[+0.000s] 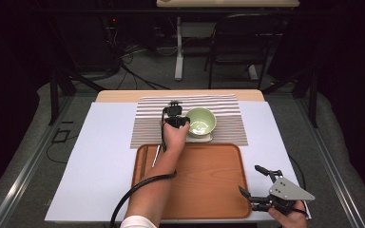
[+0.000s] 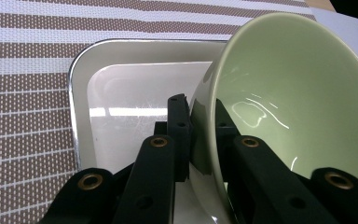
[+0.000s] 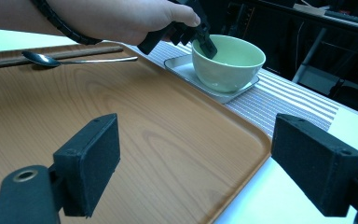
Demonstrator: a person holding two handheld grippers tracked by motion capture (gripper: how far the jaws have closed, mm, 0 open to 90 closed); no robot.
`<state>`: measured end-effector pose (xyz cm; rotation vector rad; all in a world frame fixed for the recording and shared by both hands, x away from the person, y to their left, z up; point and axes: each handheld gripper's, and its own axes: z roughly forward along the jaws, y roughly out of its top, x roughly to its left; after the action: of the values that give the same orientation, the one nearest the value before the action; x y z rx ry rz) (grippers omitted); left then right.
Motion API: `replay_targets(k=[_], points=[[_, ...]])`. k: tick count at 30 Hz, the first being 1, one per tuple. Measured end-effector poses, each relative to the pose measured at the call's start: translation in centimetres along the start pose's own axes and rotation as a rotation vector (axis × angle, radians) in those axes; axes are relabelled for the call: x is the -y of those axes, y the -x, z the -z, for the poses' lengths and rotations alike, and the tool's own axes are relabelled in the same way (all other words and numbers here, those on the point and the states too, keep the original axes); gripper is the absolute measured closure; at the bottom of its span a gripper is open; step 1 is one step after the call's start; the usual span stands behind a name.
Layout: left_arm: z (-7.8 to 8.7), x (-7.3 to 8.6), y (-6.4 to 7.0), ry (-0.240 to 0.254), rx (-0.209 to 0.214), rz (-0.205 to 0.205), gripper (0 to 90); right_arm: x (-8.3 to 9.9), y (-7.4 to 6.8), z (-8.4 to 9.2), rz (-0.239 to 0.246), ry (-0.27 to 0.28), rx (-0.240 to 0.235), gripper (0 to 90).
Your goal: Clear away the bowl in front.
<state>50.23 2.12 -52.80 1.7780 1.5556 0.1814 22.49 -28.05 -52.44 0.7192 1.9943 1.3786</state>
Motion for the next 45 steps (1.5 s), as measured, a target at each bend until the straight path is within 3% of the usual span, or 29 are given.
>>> replay_targets(k=[10, 23, 35, 45], points=[[0.7, -0.5, -0.4, -0.015, 0.020, 0.044, 83.2, 0.0, 0.0, 0.0, -0.001, 0.000, 0.000, 15.3], [2.3, -1.3, -0.8, -0.023, 0.024, 0.057, 83.2, 0.0, 0.0, -0.1, -0.001, 0.001, 0.000, 15.3], [4.3, -2.2, -0.7, -0.015, 0.023, 0.032, 83.1, 0.0, 0.1, -0.1, -0.001, 0.001, 0.003, 15.3], [5.9, -2.4, 0.3, -0.067, 0.066, -0.026, 83.1, 0.0, 0.0, 0.0, -0.002, -0.002, 0.003, 15.3]])
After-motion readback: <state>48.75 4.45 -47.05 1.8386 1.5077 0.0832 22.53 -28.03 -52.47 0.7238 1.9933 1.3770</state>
